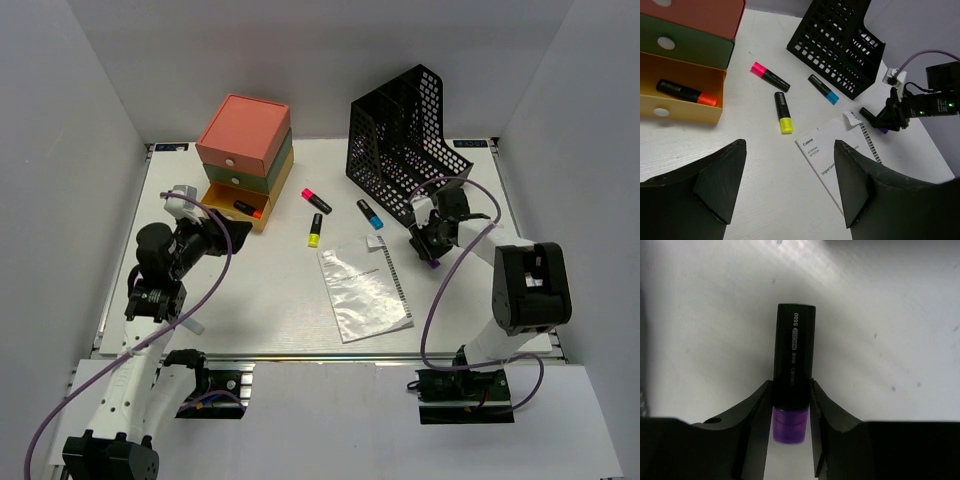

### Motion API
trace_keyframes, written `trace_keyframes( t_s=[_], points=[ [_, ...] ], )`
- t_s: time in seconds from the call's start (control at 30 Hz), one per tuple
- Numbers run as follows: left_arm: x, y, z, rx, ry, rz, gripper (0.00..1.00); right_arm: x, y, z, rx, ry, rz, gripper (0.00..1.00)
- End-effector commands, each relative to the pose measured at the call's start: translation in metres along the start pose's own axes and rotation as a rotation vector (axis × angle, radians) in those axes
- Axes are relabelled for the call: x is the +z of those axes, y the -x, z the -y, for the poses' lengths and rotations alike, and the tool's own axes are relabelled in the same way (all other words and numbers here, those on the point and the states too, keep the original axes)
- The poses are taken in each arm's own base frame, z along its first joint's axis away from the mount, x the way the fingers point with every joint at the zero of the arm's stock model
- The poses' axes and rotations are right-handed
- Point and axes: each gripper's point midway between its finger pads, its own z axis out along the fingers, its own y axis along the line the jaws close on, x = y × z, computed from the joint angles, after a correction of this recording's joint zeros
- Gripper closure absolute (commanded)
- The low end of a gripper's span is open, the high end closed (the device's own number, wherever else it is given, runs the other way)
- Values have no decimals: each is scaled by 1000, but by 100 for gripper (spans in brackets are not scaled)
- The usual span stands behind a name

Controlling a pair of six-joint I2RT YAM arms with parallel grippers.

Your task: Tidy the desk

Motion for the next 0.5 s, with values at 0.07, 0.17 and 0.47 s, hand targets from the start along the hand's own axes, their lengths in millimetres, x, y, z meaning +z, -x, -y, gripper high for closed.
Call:
trace_keyframes(
  t_s=[0.07,0.17,0.47],
  points=[
    [-4,6,-2,20,21,30,19,-57,20,-6,-112,-9,62,100],
    [-6,8,-2,22,28,40,19,-98,52,-24,-228,53,159,100],
    [-14,17,-22,30,157,94,19,-126,156,-132,-507,278,332,100]
  ],
)
